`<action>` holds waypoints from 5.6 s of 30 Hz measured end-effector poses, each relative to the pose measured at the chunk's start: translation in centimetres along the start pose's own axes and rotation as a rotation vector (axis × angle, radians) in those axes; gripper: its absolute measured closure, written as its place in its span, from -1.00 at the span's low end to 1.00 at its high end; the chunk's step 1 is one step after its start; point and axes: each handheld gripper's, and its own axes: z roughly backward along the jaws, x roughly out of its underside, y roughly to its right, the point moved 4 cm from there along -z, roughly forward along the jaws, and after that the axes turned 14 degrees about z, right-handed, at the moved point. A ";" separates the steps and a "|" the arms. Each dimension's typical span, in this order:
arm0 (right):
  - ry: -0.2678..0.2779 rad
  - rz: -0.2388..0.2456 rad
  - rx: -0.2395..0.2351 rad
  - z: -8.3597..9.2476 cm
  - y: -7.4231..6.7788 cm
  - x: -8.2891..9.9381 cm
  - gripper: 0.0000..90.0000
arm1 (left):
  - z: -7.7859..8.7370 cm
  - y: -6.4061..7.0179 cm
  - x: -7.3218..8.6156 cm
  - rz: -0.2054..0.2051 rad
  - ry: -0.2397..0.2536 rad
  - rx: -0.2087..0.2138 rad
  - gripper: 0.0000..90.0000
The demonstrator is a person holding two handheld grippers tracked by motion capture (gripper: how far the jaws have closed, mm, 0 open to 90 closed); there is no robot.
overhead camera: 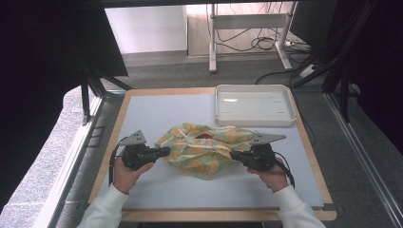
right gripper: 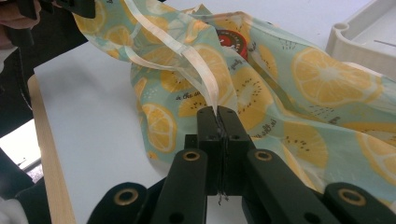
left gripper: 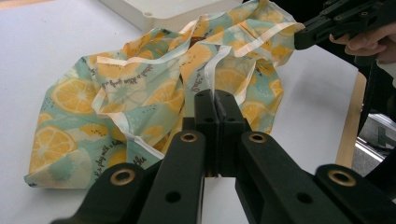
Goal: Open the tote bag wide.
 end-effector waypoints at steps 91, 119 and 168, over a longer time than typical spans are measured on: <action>-0.030 -0.015 0.115 2.0 -0.1 1.0 -0.20 | 1.8 -0.6 1.5 0.061 0.035 -0.067 -0.49; -0.016 0.033 0.116 -1.7 1.4 -3.2 0.90 | -3.0 -0.3 -1.7 0.028 -0.047 -0.050 0.94; -0.173 0.046 0.124 -6.5 2.3 -1.6 0.97 | -8.3 -0.7 -0.4 0.011 -0.191 -0.074 1.00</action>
